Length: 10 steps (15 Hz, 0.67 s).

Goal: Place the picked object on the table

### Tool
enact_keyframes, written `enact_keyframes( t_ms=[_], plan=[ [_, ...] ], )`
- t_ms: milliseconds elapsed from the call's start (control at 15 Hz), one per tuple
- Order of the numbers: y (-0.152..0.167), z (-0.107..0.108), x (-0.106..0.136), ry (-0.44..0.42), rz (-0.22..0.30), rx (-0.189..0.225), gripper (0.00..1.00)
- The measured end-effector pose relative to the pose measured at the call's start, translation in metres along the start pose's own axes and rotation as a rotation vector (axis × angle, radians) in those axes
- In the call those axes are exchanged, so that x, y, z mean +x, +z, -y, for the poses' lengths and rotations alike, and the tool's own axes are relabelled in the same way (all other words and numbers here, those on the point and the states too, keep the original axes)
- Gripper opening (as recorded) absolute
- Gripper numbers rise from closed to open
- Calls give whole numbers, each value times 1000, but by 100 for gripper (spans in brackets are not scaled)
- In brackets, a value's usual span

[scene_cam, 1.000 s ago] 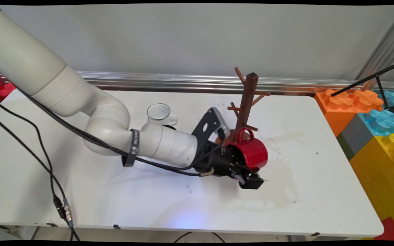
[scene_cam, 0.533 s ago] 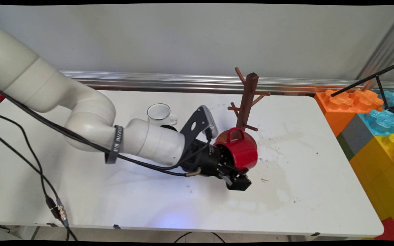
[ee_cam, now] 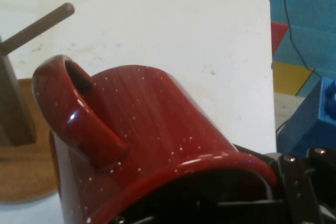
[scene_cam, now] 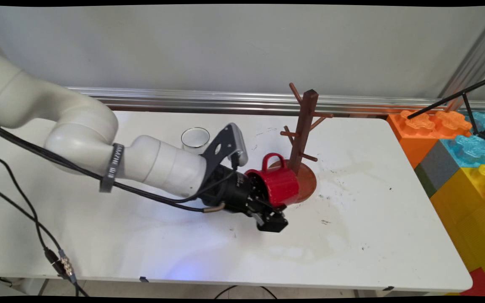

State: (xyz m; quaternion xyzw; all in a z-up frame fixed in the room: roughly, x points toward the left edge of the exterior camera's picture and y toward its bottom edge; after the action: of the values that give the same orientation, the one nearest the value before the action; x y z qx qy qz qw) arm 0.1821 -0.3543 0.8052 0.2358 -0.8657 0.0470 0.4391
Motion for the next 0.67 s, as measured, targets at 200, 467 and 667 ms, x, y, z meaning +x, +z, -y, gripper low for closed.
enact_keyframes(
  t_ms=[200, 467, 667],
  plan=[
    [-16, 6, -1, 22, 39, 17, 0],
    [-38, 13, 0, 51, 96, 33, 0],
    [-50, 16, 1, 66, 126, 41, 0]
  ],
)
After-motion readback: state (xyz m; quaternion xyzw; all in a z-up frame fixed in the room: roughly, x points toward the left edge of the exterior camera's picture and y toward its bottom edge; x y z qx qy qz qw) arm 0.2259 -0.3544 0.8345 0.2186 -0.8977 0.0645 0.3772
